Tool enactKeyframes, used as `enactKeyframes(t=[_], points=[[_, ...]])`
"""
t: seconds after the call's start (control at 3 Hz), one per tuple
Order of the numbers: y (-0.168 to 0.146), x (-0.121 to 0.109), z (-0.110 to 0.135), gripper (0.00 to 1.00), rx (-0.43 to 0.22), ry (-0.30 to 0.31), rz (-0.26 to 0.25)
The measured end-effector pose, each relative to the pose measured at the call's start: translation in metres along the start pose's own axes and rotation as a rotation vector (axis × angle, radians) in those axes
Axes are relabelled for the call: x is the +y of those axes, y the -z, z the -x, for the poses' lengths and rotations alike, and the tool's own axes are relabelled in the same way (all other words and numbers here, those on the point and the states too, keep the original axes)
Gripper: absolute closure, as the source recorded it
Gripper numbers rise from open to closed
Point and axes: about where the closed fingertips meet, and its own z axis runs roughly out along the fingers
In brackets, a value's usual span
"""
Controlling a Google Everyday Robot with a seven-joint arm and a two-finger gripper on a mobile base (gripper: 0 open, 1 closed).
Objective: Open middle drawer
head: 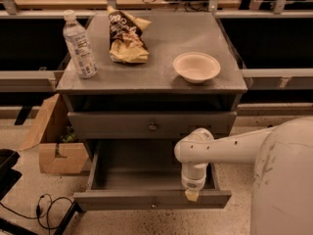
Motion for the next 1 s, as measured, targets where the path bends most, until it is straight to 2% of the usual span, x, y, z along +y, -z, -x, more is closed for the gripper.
enactKeyframes(t=[0.33,1.0], points=[[-0.0004,0.0193,-0.0069,0.97,0.029,-0.006,0.020],[-0.0004,0.0193,-0.0070,0.50,0.029,-0.006,0.020]])
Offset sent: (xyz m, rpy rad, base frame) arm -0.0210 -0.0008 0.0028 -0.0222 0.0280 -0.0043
